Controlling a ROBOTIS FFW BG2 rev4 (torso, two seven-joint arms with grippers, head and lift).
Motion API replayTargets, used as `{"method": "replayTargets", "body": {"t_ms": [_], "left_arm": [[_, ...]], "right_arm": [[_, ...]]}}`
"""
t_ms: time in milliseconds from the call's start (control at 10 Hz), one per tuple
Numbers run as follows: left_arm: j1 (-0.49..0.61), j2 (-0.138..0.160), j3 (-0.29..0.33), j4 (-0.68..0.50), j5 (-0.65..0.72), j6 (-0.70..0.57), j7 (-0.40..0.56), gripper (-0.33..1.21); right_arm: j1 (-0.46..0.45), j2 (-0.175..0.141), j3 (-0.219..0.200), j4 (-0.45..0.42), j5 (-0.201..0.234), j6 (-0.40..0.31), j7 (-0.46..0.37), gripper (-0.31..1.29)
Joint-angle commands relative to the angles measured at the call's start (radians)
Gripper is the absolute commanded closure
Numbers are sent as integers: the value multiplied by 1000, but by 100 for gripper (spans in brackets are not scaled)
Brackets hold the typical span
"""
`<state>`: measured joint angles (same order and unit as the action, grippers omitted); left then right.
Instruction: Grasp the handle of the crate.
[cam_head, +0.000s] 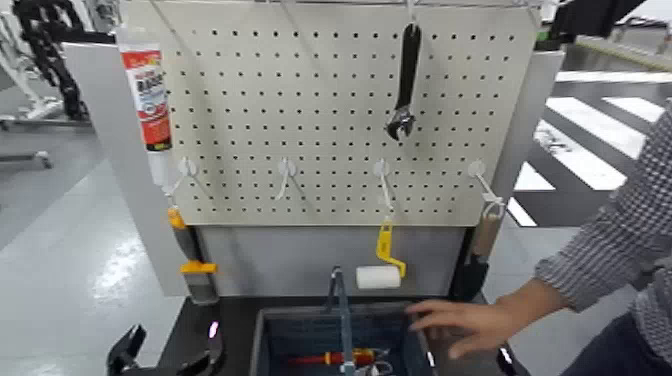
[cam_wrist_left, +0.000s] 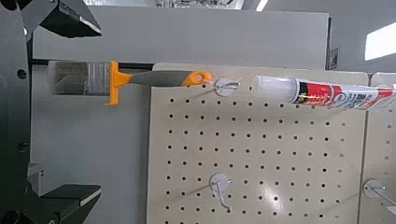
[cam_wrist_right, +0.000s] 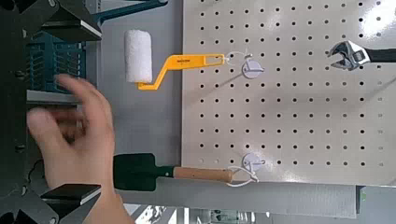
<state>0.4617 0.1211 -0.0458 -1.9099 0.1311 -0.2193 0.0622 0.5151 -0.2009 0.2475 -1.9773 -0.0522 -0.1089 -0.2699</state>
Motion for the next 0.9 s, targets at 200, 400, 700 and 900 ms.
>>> {"method": "replayTargets", "body": {"t_ms": [200, 400, 700, 900], "left_arm": [[-2, 0, -2, 0, -2, 1, -1, 11], [-6, 2, -2, 0, -1, 3, -1, 11], [-81, -5, 26, -18, 136, 176, -179, 11], [-137, 51, 14, -63, 318, 342, -208, 11]], "right_arm": [[9, 9, -11, 6, -29, -11, 3, 15], [14, 11, -17, 6, -32, -20, 1, 15], [14, 11, -20, 9, -37, -26, 5, 15], [14, 14, -24, 11, -29, -35, 5, 15]]}}
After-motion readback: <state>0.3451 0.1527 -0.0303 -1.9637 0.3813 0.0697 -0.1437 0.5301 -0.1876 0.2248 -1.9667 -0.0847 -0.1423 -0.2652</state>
